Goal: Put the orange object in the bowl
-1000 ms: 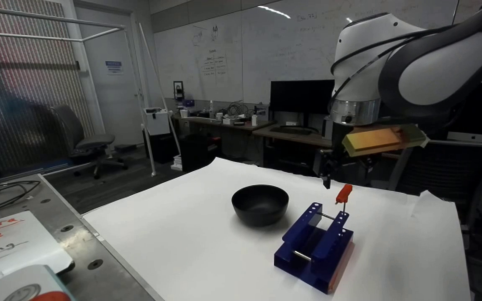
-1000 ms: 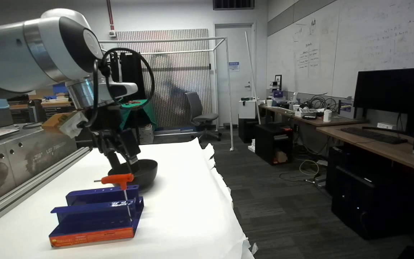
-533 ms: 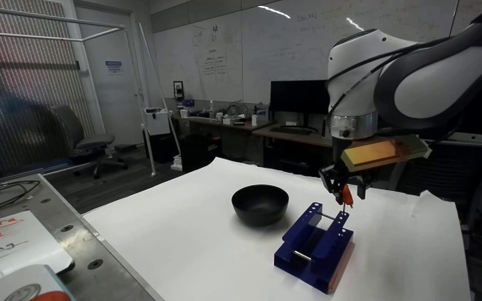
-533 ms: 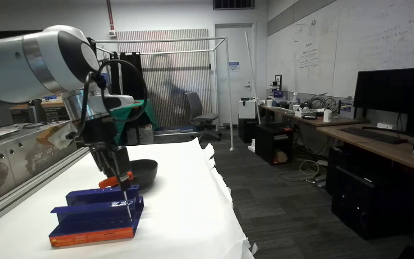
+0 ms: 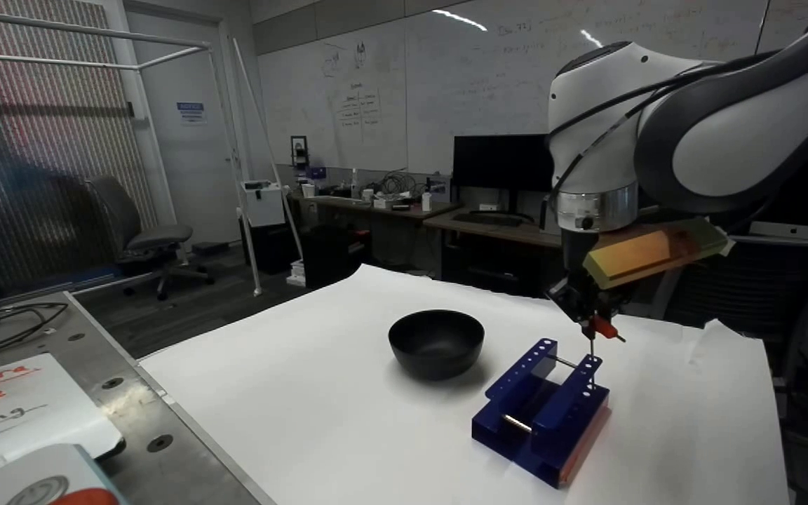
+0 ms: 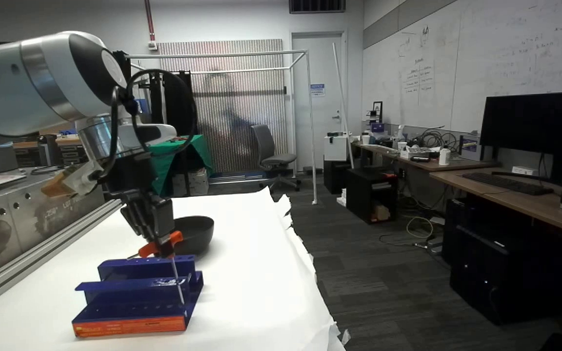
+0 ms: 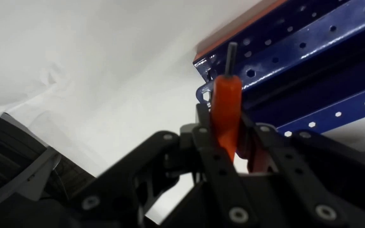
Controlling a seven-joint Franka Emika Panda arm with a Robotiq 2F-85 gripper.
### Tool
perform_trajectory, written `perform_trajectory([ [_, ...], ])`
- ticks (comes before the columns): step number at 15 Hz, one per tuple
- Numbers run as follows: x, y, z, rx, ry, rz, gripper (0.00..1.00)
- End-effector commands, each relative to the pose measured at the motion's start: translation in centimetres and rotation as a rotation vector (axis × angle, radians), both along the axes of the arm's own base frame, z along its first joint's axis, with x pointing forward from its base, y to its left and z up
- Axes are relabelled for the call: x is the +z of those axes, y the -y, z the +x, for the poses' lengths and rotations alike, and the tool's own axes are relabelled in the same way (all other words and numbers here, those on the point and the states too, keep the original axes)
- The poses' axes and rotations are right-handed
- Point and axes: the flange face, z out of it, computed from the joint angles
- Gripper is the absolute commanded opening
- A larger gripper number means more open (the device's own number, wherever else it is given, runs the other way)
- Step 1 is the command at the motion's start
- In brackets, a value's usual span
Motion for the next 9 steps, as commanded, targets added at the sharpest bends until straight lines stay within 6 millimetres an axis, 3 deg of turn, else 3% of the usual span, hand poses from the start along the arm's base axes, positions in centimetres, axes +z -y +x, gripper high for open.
perform_trajectory([
  [1, 3.6, 1.0, -1.4, 0.147, -0.084, -0.005, 0.14],
  [6, 10.0, 1.4, -1.3, 0.391, -0.076, 0.01, 0.14],
  [9, 13.3, 1.5, -1.0, 0.46, 0.09, 0.021, 0.14],
])
